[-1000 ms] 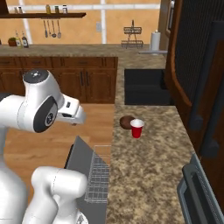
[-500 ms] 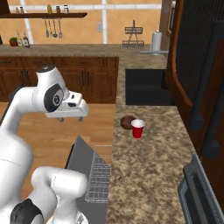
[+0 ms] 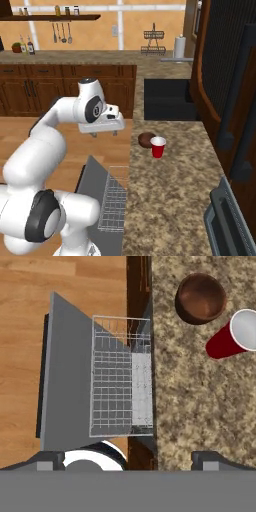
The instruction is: Pick up the cup and bowl from the counter, place them in the dishwasher, and close the dishwasher door.
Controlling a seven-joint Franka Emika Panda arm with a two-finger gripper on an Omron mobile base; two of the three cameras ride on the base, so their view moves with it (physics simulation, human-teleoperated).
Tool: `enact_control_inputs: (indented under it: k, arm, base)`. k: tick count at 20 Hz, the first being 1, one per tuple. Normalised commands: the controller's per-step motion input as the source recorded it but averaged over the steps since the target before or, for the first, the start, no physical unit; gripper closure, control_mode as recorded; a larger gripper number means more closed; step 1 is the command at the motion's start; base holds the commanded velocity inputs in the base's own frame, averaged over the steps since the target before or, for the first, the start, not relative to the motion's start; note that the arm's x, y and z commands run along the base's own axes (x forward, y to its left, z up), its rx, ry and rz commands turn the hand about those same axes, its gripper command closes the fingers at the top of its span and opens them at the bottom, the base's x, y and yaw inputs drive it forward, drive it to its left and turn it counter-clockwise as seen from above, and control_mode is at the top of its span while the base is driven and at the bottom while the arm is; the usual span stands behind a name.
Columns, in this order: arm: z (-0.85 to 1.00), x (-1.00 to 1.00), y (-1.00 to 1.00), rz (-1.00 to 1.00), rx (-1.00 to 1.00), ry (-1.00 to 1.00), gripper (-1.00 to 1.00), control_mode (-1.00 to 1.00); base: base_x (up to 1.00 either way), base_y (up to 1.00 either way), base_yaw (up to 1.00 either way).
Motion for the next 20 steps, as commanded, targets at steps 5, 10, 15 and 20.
enact_control_inputs:
  k: [5, 10, 15, 20]
  arm:
    - [-0.44, 0.59, -0.25, 0.05, 0.00, 0.00, -1.00, -1.00]
    - [-0.41, 0.49, -0.30, 0.05, 0.00, 0.00, -1.00, -1.00]
    - [-0.24, 0.53, -0.31, 0.00, 0.00, 0.00, -1.00, -1.00]
    - [-0.20, 0.64, -0.20, 0.00, 0.00, 0.00, -1.00, -1.00]
  base:
    - [0.00, 0.00, 0.00]
    - [0.00, 0.00, 0.00]
    - [0.00, 0.00, 0.00]
    - [0.00, 0.00, 0.00]
